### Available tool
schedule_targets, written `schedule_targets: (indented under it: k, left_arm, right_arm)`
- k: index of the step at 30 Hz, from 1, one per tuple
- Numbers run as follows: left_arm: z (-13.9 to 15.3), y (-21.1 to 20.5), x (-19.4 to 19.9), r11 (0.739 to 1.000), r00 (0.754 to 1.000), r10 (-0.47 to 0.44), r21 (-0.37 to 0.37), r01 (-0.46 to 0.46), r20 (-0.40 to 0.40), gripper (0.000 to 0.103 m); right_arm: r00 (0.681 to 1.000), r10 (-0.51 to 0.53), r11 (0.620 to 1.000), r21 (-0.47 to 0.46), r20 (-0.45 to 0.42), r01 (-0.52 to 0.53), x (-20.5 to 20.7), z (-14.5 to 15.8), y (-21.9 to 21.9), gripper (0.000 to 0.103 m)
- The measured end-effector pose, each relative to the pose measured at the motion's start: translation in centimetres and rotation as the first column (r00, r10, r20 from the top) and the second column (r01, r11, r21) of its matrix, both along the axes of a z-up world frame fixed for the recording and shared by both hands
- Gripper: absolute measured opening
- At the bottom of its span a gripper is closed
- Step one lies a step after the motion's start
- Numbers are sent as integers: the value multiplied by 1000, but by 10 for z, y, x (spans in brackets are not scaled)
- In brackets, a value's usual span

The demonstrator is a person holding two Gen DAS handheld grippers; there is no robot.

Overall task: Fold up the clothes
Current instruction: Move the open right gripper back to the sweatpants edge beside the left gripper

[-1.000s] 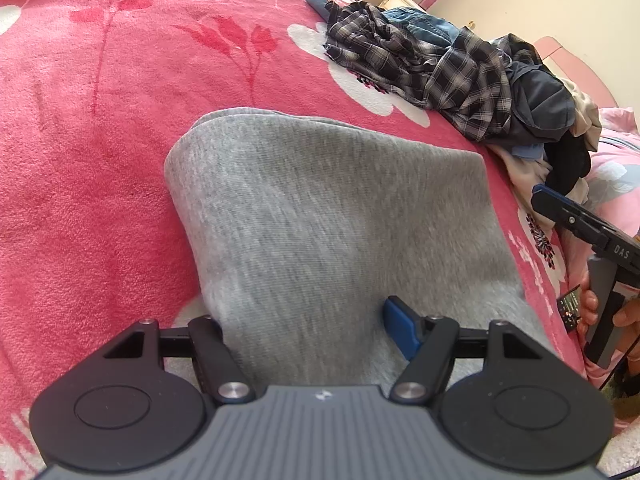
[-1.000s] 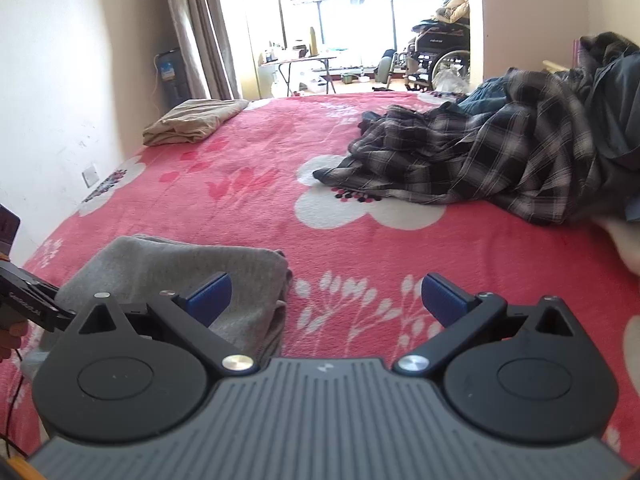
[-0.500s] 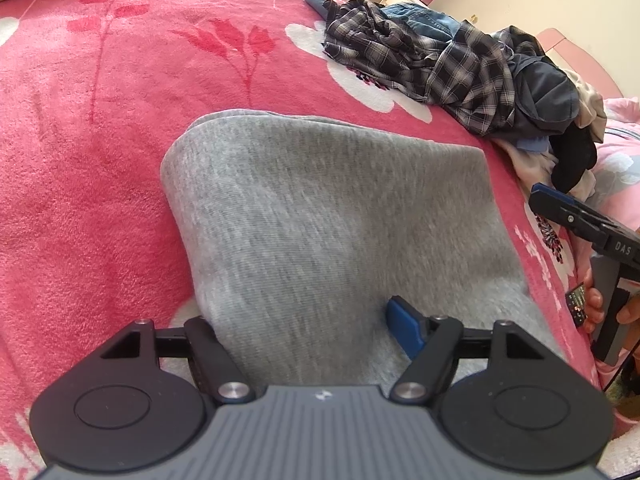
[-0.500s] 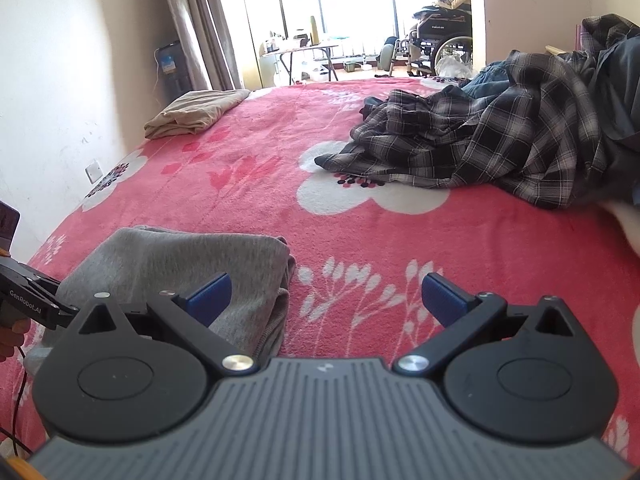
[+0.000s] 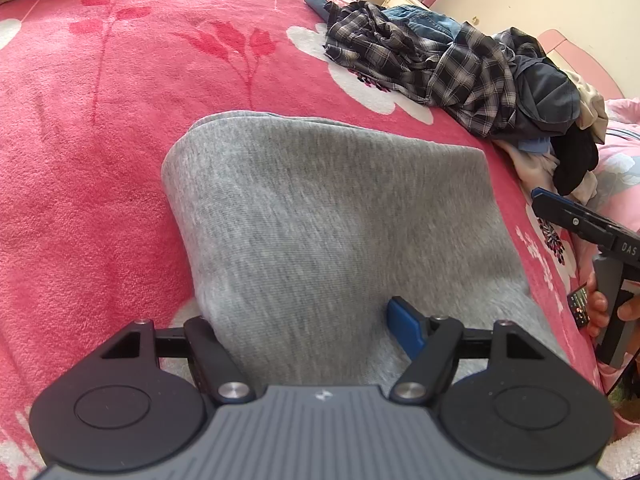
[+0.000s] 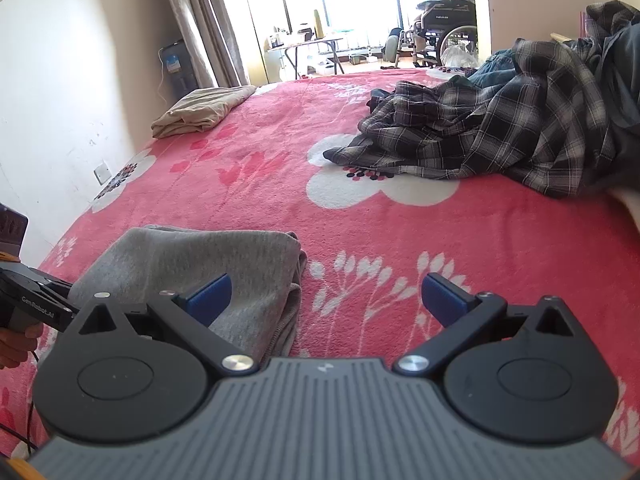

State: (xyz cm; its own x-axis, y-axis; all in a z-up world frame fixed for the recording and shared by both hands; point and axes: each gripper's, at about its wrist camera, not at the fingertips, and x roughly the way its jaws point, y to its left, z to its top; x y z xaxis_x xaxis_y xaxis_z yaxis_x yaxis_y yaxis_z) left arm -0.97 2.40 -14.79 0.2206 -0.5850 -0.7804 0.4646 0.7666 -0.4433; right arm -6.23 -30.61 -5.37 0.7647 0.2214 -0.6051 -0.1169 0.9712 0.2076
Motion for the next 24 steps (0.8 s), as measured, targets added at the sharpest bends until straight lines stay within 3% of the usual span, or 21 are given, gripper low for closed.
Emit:
schedule_targets:
  k: [24]
  left_arm:
    - [1, 0, 0, 1000, 1000, -2, -1, 2, 1, 73]
  right_arm:
    - [999, -13, 1000, 24, -36, 14, 2, -1, -4, 102]
